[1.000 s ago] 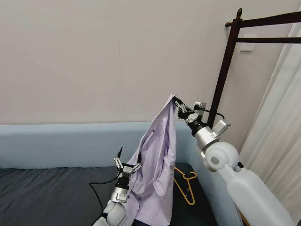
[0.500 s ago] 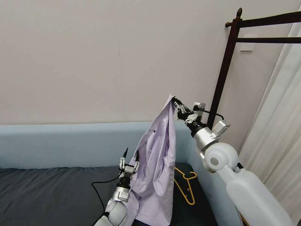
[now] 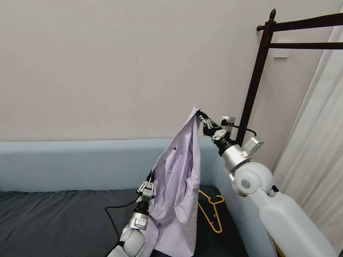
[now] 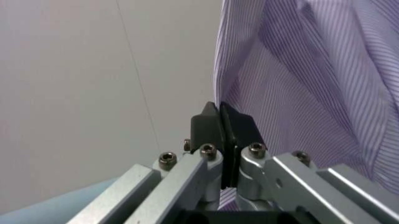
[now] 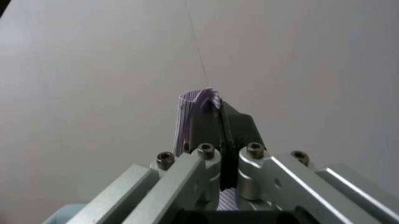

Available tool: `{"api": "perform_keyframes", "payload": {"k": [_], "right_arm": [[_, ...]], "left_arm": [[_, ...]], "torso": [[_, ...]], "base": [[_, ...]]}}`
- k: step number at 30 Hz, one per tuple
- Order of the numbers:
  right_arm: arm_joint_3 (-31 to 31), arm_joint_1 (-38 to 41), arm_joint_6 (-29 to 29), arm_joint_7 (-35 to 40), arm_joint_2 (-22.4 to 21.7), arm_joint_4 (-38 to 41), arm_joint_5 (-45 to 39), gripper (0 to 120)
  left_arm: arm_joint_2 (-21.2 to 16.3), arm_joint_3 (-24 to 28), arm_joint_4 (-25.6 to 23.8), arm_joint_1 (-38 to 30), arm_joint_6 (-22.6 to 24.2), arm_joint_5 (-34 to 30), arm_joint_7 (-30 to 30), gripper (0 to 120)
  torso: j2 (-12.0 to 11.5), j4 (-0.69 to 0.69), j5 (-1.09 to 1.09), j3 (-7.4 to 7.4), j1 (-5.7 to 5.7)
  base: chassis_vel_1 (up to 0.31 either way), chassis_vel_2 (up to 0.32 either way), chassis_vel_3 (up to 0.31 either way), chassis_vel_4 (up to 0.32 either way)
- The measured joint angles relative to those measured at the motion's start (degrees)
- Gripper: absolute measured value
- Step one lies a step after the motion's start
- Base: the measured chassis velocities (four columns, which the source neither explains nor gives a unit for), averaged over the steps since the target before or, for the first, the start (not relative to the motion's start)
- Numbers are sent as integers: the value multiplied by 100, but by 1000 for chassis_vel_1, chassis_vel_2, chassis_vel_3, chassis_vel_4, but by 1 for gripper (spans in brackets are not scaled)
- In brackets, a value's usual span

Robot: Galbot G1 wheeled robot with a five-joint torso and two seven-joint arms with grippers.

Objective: Pick up the clothes from the sofa and hang them on the clothes hanger.

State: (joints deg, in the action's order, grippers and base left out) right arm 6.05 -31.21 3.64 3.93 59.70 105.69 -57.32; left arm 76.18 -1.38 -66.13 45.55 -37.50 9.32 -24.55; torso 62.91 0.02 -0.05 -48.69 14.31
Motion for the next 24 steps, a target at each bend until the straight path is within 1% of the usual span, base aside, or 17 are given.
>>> {"api": "perform_keyframes", "payload": {"k": [2, 3, 4, 5, 7, 8, 9, 10, 12, 13, 16, 17, 19, 20, 21, 23, 24], "right_arm": [[0, 7, -38, -2, -46, 5, -2, 0], [-4, 16, -76, -23, -93, 3, 3, 0], [-4, 16, -76, -23, -93, 3, 3, 0], [-10, 27, -109, -56, -138, -15, 27, 0], [-28, 70, -230, -238, -304, -156, 215, 0], [-27, 99, -279, -332, -390, -252, 360, 0], [-27, 99, -279, -332, -390, -252, 360, 0], [-21, 126, -301, -364, -430, -309, 465, 0], [18, 227, -325, -323, -461, -386, 589, 0], [18, 227, -325, -323, -461, -386, 589, 0], [88, 481, -329, 5, -461, -368, 611, 0], [88, 481, -329, 5, -461, -368, 611, 0], [114, 582, -447, 165, -468, -212, 694, 0], [116, 589, -574, 209, -484, -98, 781, 0], [116, 589, -574, 209, -484, -98, 781, 0], [116, 427, -744, 266, -539, 147, 998, 0], [116, 427, -744, 266, -539, 147, 998, 0]], "left_arm": [[-151, 19, -277, 18, -76, -409, 188, 0], [-305, 63, -560, 2, -116, -868, 397, 0], [-305, 63, -560, 2, -116, -868, 397, 0], [-409, 92, -744, -32, -128, -1174, 578, 0], [-915, 161, -1506, -328, -108, -2578, 1640, 0], [-1243, 178, -1849, -559, -7, -3271, 2041, 0], [-1243, 178, -1849, -559, -7, -3271, 2041, 0], [-1526, 188, -2072, -797, 149, -3759, 2237, 0], [-2006, 200, -2293, -1270, 469, -4504, 2369, 0], [-2006, 200, -2293, -1270, 469, -4504, 2369, 0], [-2458, 207, -2323, -1966, 911, -5111, 2228, 0], [-2458, 207, -2323, -1966, 911, -5111, 2228, 0], [-2635, 127, -2521, -2227, 1342, -5314, 1924, 0], [-2696, 23, -2668, -2229, 1571, -5268, 1795, 0], [-2696, 23, -2668, -2229, 1571, -5268, 1795, 0], [-2825, -196, -3034, -2010, 1951, -4854, 1522, 0], [-2825, -196, -3034, -2010, 1951, -4854, 1522, 0]], "torso": [[0, -1, 1, 0, 0], [0, -1, 1, 0, 0], [0, -1, 1, 0, 0], [0, -2, 2, 0, 0], [0, 1, 2, 0, 0], [0, 3, 0, 0, 0], [0, 3, 0, 0, 0], [0, 2, 0, 0, 0], [0, 0, -2, 0, 0], [0, 0, -2, 0, 0], [0, -2, 0, 0, 0], [0, -2, 0, 0, 0], [0, 0, 1, 0, 1], [0, 1, 1, 0, 0], [0, 1, 1, 0, 0], [1, 1, 1, 1, 0], [1, 1, 1, 1, 0]], "base": [[0, 0, 0, 0], [0, 0, 0, 0], [0, 0, 0, 0], [0, 0, 0, 0], [0, 0, 0, 0], [0, 0, 0, 0], [0, 0, 0, 0], [0, 0, 0, 0], [0, 0, 0, 0], [0, 0, 0, 0], [0, 0, 0, 0], [0, 0, 0, 0], [0, 0, 0, 0], [0, 0, 0, 0], [0, 0, 0, 0], [0, 0, 0, 0], [0, 0, 0, 0]]}}
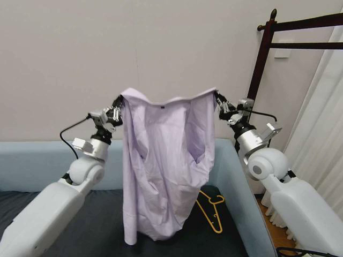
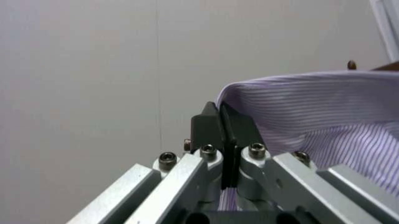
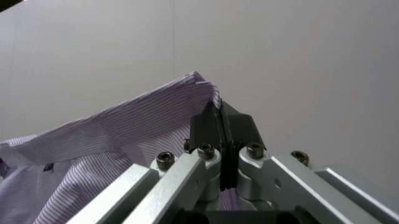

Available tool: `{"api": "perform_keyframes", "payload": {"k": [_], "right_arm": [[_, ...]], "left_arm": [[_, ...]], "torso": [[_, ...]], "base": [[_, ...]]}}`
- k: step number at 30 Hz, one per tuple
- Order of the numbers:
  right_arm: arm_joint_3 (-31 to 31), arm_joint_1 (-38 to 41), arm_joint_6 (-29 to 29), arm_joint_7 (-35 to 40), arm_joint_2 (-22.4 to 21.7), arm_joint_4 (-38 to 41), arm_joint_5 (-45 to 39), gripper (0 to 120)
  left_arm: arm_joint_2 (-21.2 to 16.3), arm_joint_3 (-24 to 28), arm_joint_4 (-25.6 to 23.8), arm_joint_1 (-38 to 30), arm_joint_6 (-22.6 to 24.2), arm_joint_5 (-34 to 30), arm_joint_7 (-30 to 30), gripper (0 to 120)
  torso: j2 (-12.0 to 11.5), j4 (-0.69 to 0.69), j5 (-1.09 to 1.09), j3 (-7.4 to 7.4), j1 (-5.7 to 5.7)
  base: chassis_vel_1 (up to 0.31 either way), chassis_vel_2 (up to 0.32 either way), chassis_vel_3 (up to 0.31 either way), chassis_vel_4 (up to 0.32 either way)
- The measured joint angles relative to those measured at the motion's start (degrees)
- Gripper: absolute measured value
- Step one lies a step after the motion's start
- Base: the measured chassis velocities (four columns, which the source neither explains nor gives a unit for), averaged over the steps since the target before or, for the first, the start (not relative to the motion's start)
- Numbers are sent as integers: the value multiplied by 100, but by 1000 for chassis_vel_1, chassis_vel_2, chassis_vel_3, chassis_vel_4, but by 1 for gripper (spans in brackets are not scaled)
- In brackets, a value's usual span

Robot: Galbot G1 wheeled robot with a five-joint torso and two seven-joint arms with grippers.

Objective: Pick up the clothes from the sofa and hang them on the clothes hanger.

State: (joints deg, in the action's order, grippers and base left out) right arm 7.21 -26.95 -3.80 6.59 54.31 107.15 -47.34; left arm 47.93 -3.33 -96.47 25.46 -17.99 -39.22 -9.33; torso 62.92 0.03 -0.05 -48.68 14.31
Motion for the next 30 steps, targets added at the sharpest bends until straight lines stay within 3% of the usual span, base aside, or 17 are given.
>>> {"api": "perform_keyframes", "payload": {"k": [3, 5, 7, 13, 18, 24, 30], "right_arm": [[-21, -504, -21, 108, -52, 278, 482, 0], [-29, -598, -18, 121, -51, 307, 588, 0], [-58, -1035, 83, 123, 99, 306, 1186, 0], [-439, -1817, 370, 240, 583, -249, 1963, 0], [-828, -1921, 215, 415, 964, -1044, 1734, 0], [-1048, -1741, 164, 360, 1149, -1674, 1327, 0], [-979, -1838, 527, -75, 1015, -2160, 727, 23]], "left_arm": [[-207, -229, -505, 653, 401, 796, -380, 0], [-243, -258, -590, 794, 467, 937, -456, 0], [-314, -369, -886, 1530, 795, 1558, -717, 0], [-148, -570, -963, 2611, 1145, 2268, -885, 0], [-43, -485, -607, 2959, 1220, 2129, -920, 0], [-47, -240, -208, 2830, 1309, 1649, -872, 0], [-52, -188, 218, 2488, 1508, 1470, -880, 0]], "torso": [[0, -1, 0, 0, 0], [0, -1, 0, 0, 0], [0, -1, 1, 0, -1], [0, 0, 0, 0, -1], [0, -2, 0, 0, -1], [0, -2, 0, -1, -1], [0, 1, -1, -1, 0]], "base": [[0, 0, 0, 0], [0, 0, 0, 0], [0, 0, 0, 0], [0, 0, 0, 0], [0, 0, 0, 0], [0, 0, 0, 0], [0, 0, 0, 0]]}}
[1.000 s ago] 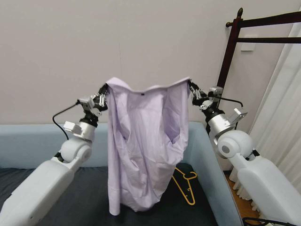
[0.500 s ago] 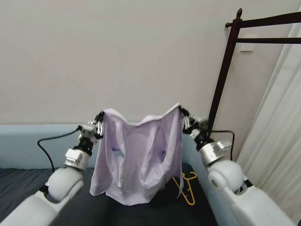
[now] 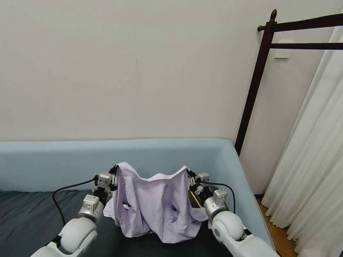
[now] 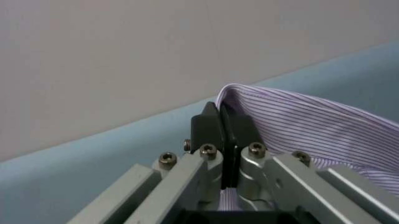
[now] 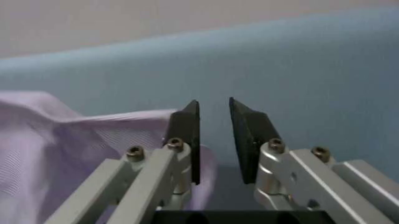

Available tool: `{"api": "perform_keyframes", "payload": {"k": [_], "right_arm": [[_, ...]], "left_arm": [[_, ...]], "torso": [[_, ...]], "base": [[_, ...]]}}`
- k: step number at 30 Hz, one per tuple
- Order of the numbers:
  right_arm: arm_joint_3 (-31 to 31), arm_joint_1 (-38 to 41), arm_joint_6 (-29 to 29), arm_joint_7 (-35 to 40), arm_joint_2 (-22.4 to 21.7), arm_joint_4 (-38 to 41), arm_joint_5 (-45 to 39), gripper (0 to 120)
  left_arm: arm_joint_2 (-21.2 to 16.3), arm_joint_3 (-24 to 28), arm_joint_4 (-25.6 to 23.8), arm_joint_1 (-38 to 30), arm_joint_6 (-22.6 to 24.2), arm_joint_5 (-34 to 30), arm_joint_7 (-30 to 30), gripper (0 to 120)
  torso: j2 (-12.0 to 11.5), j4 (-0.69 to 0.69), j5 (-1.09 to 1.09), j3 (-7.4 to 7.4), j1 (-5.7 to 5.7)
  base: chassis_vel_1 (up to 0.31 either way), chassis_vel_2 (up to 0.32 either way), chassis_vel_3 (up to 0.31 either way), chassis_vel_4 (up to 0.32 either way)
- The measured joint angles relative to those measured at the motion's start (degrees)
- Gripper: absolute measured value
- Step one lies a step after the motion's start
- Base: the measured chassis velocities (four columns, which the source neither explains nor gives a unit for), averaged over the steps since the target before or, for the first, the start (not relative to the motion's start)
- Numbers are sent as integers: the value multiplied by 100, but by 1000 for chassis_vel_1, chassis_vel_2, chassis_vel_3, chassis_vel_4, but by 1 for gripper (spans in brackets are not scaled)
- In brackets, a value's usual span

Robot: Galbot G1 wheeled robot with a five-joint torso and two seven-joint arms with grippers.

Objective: Pick up the clothes from the sofa and hang them on the clothes hanger.

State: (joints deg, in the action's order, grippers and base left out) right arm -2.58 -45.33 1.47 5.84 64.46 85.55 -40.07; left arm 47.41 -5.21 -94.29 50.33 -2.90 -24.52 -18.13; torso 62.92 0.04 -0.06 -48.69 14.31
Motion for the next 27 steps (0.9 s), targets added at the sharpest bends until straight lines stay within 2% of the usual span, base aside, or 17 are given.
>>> {"api": "perform_keyframes", "payload": {"k": [3, 6, 7, 9, 11, 12, 15, 16, 20, 27], "right_arm": [[59, -69, 176, -51, -80, -156, -20, 31], [238, -73, 933, 121, -167, -694, 85, 46], [238, -73, 933, 121, -167, -694, 85, 46], [277, 98, 1072, 166, -129, -1158, 111, 56], [322, 357, 1083, -3, 4, -1810, 242, 64], [322, 357, 1083, -3, 4, -1810, 242, 64], [450, 771, 1041, -403, 350, -2998, 612, 79], [450, 771, 1041, -403, 350, -2998, 612, 79], [657, 1158, 974, -669, 864, -4171, 1240, 97], [717, 1270, 719, -355, 1145, -4715, 1670, 100]], "left_arm": [[-7, -49, 111, -35, 2, 10, -11, 0], [-56, -93, 227, -36, -6, 50, -19, 0], [-56, -93, 227, -36, -6, 50, -19, 0], [-49, -90, 239, -33, -11, 107, -19, 0], [-28, -64, 238, -37, -16, 152, -25, 0], [-28, -64, 238, -37, -16, 152, -25, 0], [-40, -44, 180, -37, -45, 165, -43, 0], [-40, -44, 180, -37, -45, 165, -43, 0], [-122, -99, 111, -4, -138, 164, -83, 0], [-230, -281, 135, 156, -244, 161, -112, 0]], "torso": [[0, 0, 0, 0, 0], [0, 0, -1, 0, 0], [0, 0, -1, 0, 0], [0, 0, -1, 0, 0], [0, -1, 0, 0, 0], [0, -1, 0, 0, 0], [-1, 0, 0, 0, 0], [-1, 0, 0, 0, 0], [-1, -3, 0, 0, 0], [-1, -2, 1, 0, 0]], "base": [[0, 0, 0, 0], [0, 0, 0, 0], [0, 0, 0, 0], [0, 0, 0, 0], [0, 0, 0, 0], [0, 0, 0, 0], [0, 0, 0, 0], [0, 0, 0, 0], [0, 0, 0, 0], [0, 0, 0, 0]]}}
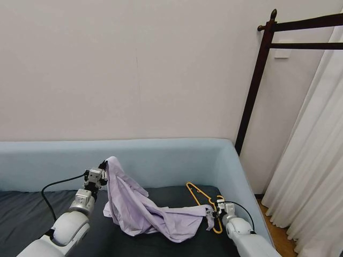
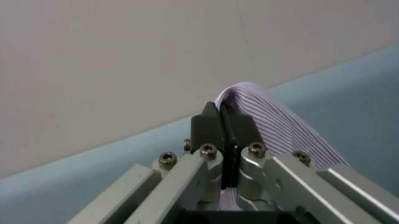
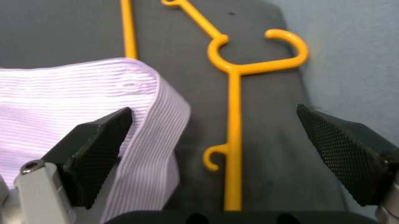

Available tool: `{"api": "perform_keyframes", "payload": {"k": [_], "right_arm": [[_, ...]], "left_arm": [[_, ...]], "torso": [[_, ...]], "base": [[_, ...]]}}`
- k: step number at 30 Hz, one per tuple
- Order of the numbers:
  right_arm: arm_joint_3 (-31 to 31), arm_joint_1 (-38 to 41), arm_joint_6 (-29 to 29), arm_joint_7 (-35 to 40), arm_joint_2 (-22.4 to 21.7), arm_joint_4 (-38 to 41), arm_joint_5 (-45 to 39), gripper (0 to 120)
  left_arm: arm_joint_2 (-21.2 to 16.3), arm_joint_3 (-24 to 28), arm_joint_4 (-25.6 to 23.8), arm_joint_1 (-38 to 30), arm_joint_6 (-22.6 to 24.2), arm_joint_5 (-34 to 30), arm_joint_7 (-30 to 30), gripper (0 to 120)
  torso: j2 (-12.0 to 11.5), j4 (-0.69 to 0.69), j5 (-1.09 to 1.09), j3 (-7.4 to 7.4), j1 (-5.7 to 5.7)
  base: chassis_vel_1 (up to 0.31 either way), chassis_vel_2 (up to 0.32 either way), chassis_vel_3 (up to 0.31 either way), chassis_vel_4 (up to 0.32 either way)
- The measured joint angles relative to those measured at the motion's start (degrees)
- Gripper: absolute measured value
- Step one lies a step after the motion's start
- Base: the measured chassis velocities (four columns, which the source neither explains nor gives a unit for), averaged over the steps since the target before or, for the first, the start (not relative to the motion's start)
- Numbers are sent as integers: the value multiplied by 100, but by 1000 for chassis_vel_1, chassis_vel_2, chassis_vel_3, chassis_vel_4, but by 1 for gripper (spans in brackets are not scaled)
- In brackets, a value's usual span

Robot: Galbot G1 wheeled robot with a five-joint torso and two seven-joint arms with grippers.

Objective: Pick up the clothes from the sofa and hang them on the clothes hanger.

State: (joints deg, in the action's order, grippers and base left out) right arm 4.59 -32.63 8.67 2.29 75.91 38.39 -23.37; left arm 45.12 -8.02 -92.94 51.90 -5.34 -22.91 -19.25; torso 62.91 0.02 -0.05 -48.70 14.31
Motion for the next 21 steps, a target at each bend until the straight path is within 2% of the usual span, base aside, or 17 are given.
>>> {"api": "perform_keyframes", "payload": {"k": [2, 5, 12, 14, 21], "right_arm": [[-34, -36, -175, 152, 37, 92, -39, 100], [-88, -122, -141, 222, 28, 335, -117, 100], [-60, -296, 346, 525, -60, 757, -634, 100], [-46, -431, 628, 708, -230, 1009, -971, 100], [27, -652, 997, 933, -430, 1247, -1240, 100]], "left_arm": [[-12, -70, 60, 52, -43, 1, -2, 0], [-30, -113, 125, 70, -79, 1, -8, 0], [-54, -159, 156, 74, -121, 5, -24, 0], [-36, -159, 152, 61, -126, 15, -30, 0], [25, -120, 162, 31, -149, 40, -38, 0]], "torso": [[0, 0, 0, 0, 0], [0, 0, 0, 0, 0], [0, -1, -1, 0, 0], [0, 1, 0, 1, 0], [0, 1, -1, 0, 0]], "base": [[0, 0, 0, 0], [0, 0, 0, 0], [0, 0, 0, 0], [0, 0, 0, 0], [0, 0, 0, 0]]}}
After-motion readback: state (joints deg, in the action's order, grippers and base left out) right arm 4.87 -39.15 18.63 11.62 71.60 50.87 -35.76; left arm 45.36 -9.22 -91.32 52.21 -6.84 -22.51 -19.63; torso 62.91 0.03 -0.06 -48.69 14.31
